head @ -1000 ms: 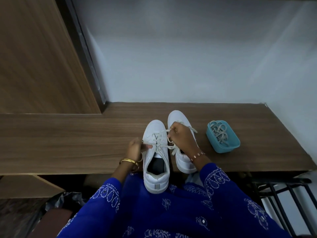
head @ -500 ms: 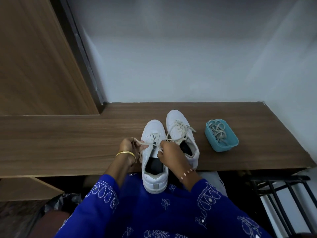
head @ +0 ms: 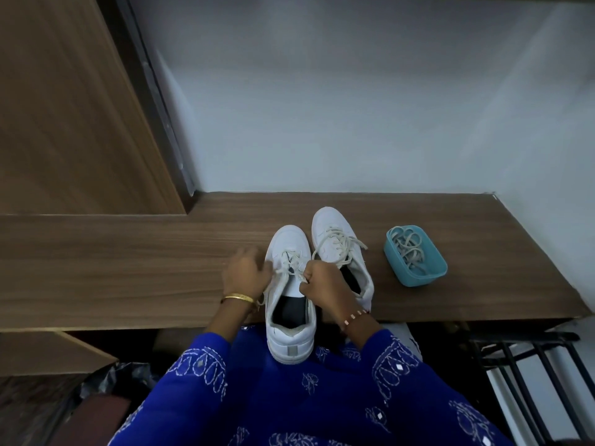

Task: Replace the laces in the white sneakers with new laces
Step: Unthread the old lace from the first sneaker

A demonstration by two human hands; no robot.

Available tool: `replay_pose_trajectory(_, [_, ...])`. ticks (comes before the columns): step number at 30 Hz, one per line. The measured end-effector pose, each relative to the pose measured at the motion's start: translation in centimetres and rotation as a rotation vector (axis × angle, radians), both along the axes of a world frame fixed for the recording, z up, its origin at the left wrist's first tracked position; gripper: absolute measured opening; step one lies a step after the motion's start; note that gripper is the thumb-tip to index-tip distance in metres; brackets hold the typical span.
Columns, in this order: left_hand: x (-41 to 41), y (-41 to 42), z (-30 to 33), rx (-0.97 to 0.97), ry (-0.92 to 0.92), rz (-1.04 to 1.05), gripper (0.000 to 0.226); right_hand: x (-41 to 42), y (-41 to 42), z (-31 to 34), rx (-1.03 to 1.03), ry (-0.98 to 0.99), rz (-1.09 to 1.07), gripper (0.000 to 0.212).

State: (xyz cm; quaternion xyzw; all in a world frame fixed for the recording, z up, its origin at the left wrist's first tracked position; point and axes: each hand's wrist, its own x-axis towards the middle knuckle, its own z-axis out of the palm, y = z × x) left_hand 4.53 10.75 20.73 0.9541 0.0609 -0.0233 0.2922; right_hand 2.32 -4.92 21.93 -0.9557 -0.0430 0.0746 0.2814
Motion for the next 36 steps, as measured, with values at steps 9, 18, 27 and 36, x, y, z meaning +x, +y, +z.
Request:
replay_pose_trajectory(9, [-0.8,-1.7,0.5,0.313,-0.156,-0.279,0.02,-0.1,-0.2,0.2,0.06,0.012,-0.064,0.009])
replay_pose_trajectory(18, [0.3,1.6,-0.3,0.058,-0.162,0.173,0.015,-0.1,-0.5,-0.2,0.074,0.012,-0.08,0.021])
replay_pose_trajectory(27, [-2.2,-2.3,-0.8,-0.056,-0.119,-0.203,0.024,-0.4,-0.1,0.0,0.081,0.006,-0.138,0.005])
replay_pose_trajectory(36, [-1.9,-2.5,-0.7,-0.038,-0.04,-0.105,0.032,-0.5,0.7,-0.6,0.034,-0.057,-0.153,0.013])
